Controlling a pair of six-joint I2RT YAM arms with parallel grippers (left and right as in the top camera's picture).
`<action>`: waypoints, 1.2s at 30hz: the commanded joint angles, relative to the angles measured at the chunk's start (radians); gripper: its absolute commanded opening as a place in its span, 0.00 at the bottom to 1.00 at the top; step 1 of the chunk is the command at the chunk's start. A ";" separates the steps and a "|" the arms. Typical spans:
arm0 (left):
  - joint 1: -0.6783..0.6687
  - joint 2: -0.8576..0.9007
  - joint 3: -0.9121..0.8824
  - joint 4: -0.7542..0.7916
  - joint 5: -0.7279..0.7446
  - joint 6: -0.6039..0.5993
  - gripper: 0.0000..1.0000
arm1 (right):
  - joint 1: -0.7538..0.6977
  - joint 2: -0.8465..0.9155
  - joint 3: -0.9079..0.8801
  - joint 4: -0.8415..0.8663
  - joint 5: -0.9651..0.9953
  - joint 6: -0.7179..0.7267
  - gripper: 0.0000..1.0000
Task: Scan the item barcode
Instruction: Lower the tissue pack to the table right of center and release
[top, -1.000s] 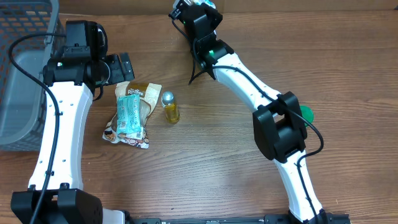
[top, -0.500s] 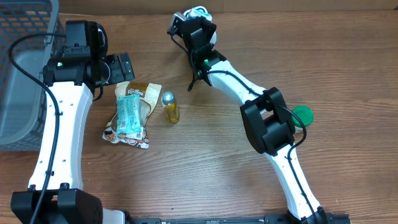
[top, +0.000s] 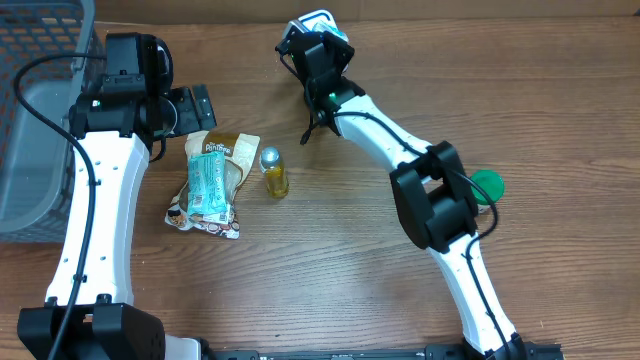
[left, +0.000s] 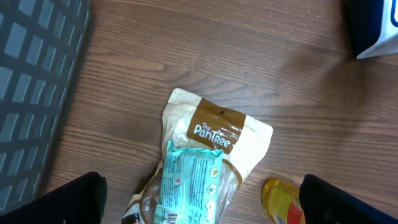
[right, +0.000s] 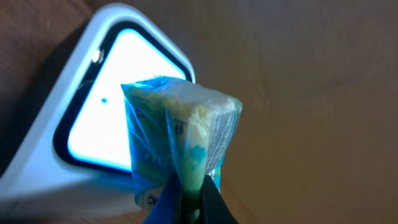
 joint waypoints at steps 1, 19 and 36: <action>-0.008 0.003 0.021 0.000 0.004 -0.006 1.00 | 0.014 -0.200 0.015 -0.100 0.019 0.235 0.04; -0.008 0.003 0.021 0.000 0.004 -0.006 1.00 | -0.153 -0.348 -0.111 -1.317 -0.546 1.242 0.04; -0.008 0.003 0.021 0.000 0.004 -0.006 0.99 | -0.174 -0.348 -0.413 -1.307 -0.437 1.264 0.27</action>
